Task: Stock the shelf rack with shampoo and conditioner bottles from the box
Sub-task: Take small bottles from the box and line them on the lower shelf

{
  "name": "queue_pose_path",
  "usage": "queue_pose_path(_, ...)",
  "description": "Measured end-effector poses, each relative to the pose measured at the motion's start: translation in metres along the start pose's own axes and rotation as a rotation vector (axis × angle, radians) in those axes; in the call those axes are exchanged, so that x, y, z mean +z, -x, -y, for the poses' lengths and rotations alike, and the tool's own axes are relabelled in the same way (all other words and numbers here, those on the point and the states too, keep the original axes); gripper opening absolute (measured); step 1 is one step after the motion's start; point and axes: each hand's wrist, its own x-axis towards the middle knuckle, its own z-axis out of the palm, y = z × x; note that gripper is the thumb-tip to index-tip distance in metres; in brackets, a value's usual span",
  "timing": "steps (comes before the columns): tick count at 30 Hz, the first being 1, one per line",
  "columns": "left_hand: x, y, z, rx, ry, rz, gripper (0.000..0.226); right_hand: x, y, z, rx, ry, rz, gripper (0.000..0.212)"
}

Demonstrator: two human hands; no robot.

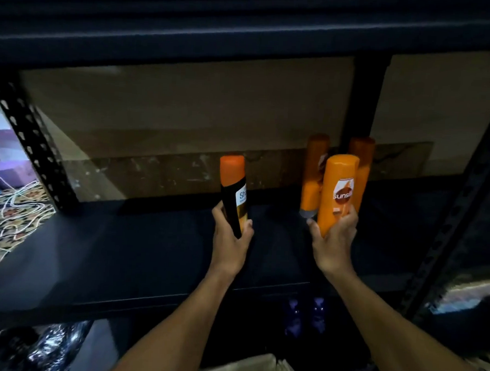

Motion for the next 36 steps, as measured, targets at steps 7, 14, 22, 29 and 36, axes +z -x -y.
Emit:
queue_pose_path(7, 0.018, -0.037, 0.019, -0.016, -0.105, 0.040, 0.057, 0.011, -0.039, -0.017, -0.037, 0.044, -0.021, 0.094)
queue_pose_path(14, 0.026, -0.056, 0.025, -0.018, -0.216, 0.012, 0.059, 0.019, -0.044, -0.025, 0.028, 0.139, -0.035, 0.102)
queue_pose_path(22, 0.032, -0.058, 0.031, -0.097, -0.160, -0.024, 0.053, 0.020, -0.047, -0.026, 0.038, 0.150, -0.033, 0.098)
queue_pose_path(29, 0.040, -0.063, 0.031, -0.143, -0.285, -0.037, 0.065, 0.022, -0.049, -0.028, 0.072, 0.062, -0.079, 0.097)
queue_pose_path(36, 0.044, -0.074, 0.035, -0.128, -0.463, 0.022, 0.079, 0.025, -0.054, -0.030, 0.092, 0.071, -0.133, 0.094)
